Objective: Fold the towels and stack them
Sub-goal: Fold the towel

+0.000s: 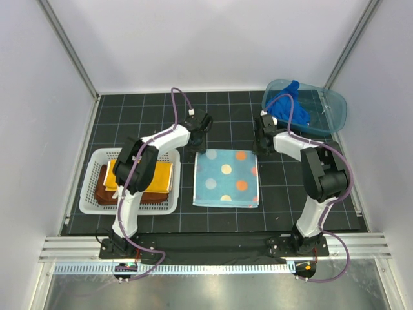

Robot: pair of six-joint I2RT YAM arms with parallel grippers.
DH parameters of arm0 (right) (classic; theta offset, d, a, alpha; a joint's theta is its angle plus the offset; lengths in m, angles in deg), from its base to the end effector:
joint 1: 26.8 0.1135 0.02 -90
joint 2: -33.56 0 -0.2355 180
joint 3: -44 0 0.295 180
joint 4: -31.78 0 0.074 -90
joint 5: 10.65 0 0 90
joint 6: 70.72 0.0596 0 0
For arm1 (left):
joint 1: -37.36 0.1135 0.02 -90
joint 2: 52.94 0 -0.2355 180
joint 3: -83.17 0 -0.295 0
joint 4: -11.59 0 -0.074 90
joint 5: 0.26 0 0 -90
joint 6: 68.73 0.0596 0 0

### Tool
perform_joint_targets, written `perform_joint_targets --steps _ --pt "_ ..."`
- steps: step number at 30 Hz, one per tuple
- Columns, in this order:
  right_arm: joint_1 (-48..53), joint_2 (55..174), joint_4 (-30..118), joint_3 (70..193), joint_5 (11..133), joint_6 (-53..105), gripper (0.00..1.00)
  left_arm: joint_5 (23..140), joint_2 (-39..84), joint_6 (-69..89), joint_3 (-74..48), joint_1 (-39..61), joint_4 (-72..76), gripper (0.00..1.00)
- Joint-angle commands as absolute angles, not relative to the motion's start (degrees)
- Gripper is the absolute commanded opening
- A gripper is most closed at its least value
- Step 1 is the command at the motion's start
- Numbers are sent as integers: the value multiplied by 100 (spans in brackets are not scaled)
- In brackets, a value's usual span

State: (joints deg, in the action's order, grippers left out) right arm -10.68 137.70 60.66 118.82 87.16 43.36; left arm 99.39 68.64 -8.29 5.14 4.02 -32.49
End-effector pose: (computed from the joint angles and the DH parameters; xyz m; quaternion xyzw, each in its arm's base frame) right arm 0.3912 0.1046 0.0843 0.0852 0.9559 0.0324 0.2792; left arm 0.4065 -0.2555 0.0961 0.0129 0.9704 -0.0485 0.2362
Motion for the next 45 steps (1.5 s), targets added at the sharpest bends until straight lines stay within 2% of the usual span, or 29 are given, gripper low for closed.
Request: perform_joint_targets --steps 1,13,29,32,35,36,39,45 --pt "-1150 13920 6118 12130 9147 4196 1 10195 6870 -818 314 449 -3196 38" --pt "-1151 14000 6197 12332 9236 4082 1 10354 6843 -791 393 537 -3108 40" --pt "-1150 14079 6162 12341 9165 4029 1 10021 7204 -765 464 616 -2951 32" --pt "-1150 14088 6153 12341 9121 4020 1 9906 7265 -765 455 625 -2889 26" --pt "-1150 14088 6136 12341 9051 4029 1 9783 7274 -748 420 625 -2819 14" --pt "-1150 14088 6136 12341 9051 4029 1 9765 7274 -721 429 616 -2819 7" --pt "-1159 14026 6083 12323 9033 4029 1 9800 7230 -668 516 616 -2819 0" --pt "-1150 13851 5864 12218 9104 4055 1 9967 6941 -738 499 625 -2599 0"
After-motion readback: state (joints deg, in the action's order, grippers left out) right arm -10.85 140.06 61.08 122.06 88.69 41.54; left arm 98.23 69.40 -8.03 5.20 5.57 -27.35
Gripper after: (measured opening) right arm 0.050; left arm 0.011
